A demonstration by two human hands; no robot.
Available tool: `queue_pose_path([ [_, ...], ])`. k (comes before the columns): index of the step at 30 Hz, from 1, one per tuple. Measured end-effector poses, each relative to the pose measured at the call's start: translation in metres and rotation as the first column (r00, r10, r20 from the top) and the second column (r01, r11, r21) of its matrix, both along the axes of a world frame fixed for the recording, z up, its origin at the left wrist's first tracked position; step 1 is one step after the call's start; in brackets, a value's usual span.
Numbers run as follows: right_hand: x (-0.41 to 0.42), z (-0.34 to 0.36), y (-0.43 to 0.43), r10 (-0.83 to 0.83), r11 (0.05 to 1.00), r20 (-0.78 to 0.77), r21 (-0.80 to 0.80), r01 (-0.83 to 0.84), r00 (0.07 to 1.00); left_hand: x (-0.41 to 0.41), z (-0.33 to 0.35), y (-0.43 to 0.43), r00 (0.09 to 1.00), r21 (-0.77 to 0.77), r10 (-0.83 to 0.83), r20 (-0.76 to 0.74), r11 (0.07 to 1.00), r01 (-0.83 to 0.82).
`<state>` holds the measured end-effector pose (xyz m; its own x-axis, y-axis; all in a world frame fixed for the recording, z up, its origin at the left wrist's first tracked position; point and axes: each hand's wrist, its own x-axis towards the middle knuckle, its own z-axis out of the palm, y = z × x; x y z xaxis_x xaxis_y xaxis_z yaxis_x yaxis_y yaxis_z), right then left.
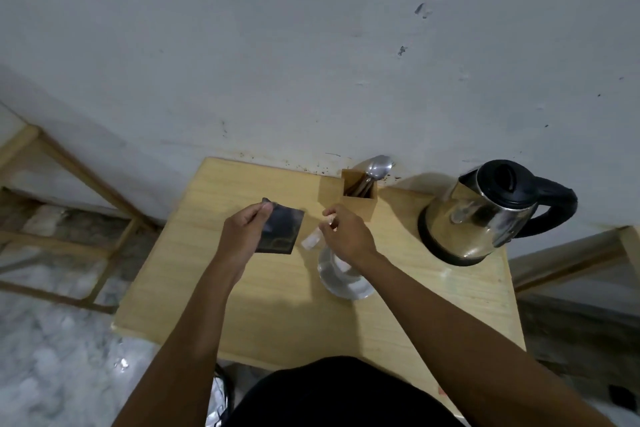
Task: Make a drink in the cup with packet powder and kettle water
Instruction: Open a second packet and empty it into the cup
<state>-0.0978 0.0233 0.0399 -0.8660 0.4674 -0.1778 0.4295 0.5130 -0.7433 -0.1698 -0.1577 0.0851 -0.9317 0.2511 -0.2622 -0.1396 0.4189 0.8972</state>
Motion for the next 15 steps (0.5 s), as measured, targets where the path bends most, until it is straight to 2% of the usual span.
queue_pose_path([
  [4,-0.029,-0.012,-0.015,0.099,0.975,0.149,0.183,-0.126,0.984,-0.001,-0.003,-0.009,0.994,0.024,0.082,0.069,0.996,-0.084],
  [8,-0.043,-0.026,-0.022,0.185,0.948,0.287,0.200,-0.247,0.940,-0.002,-0.005,-0.016,0.991,0.043,0.094,0.094,0.994,-0.099],
  [10,-0.044,-0.030,-0.022,0.231,0.911,0.332,0.256,-0.323,0.914,-0.002,-0.006,-0.018,0.989,0.058,0.104,0.104,0.992,-0.111],
  [13,-0.042,-0.027,-0.017,0.244,0.880,0.332,0.318,-0.352,0.911,-0.002,-0.007,-0.019,0.988,0.061,0.117,0.100,0.990,-0.124],
  [15,-0.038,-0.022,-0.014,0.227,0.900,0.269,0.310,-0.307,0.936,-0.001,-0.008,-0.019,0.988,0.066,0.115,0.102,0.990,-0.122],
])
